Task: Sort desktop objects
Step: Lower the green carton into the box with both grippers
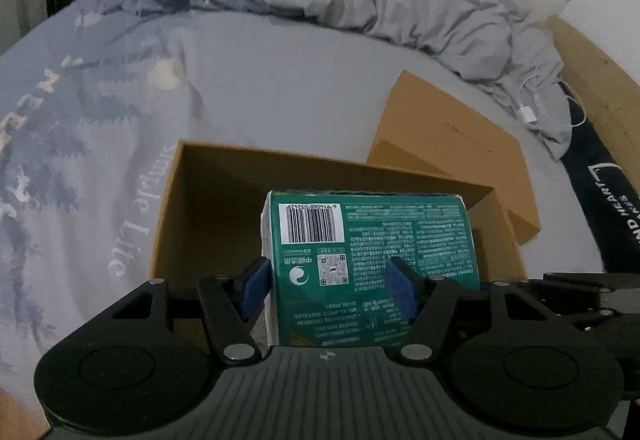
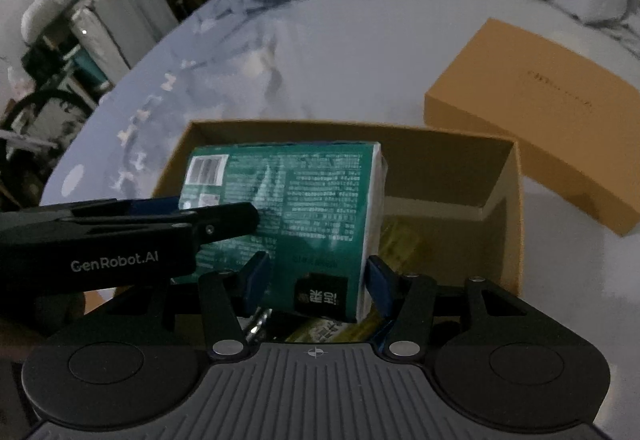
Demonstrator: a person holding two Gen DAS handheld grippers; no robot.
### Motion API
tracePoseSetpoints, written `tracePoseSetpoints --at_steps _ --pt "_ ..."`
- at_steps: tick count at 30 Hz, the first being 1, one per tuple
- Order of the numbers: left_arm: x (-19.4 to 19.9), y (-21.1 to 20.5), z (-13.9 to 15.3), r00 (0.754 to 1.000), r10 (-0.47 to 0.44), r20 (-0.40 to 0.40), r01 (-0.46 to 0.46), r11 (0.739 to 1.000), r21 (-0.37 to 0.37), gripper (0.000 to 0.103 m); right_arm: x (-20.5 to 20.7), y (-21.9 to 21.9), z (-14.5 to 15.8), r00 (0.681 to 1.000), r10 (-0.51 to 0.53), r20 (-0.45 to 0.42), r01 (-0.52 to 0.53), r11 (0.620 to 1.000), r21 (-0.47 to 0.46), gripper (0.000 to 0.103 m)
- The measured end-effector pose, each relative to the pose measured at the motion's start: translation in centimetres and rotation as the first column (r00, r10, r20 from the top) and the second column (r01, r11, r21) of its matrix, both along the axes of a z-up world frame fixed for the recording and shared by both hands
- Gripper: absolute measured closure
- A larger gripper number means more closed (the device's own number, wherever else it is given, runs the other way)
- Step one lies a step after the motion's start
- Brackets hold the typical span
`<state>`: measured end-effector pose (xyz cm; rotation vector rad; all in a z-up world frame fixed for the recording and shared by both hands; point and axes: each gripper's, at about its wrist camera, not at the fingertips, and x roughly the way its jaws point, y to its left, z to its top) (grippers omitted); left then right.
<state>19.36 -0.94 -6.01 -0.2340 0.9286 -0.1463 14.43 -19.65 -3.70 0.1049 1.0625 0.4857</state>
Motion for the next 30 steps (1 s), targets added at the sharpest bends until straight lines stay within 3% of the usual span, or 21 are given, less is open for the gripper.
tracePoseSetpoints --at_steps 6,10,16,18,20,23,30 --pt "0.5 0.4 -1.6 1.000 0.010 -0.029 -0.010 1.000 -0.002 0.042 -0.3 0.6 -0.8 1.000 0.012 -0.013 -0.012 1.000 0.001 0.046" --pt "0.7 0.7 -1.9 0.999 0.015 -0.030 -0.016 1.000 -0.014 0.031 -1.2 1.0 -0.7 1.000 0.027 -0.009 -0.027 1.000 0.002 0.044" --pt "0.2 0.5 -1.9 1.000 -0.006 -0.016 0.006 1.000 0.005 0.019 -2.4 1.5 -0.6 0.999 0.048 -0.004 -0.048 0.999 0.004 0.028" --pt "-0.3 0.3 -1.8 1.000 -0.015 -0.009 0.015 1.000 0.017 0.014 -2.8 1.7 -0.5 0.998 0.055 -0.002 -0.055 0.998 0.004 0.014" --pt "-0.7 0.1 -1.3 1.000 -0.021 0.007 0.021 0.999 0.035 0.010 -3.2 1.9 -0.5 0.998 0.062 -0.001 -0.062 0.998 0.005 0.007" --pt "-1.3 -0.1 -0.5 0.999 -0.030 0.030 0.028 0.999 0.043 0.002 -3.8 2.2 -0.4 0.997 0.073 0.002 -0.073 0.997 0.006 0.002" --pt "-2.2 -0.5 1.4 0.996 -0.044 0.078 0.039 0.997 0.069 0.000 -7.1 1.0 1.9 0.998 0.039 0.053 -0.041 0.999 0.024 0.000"
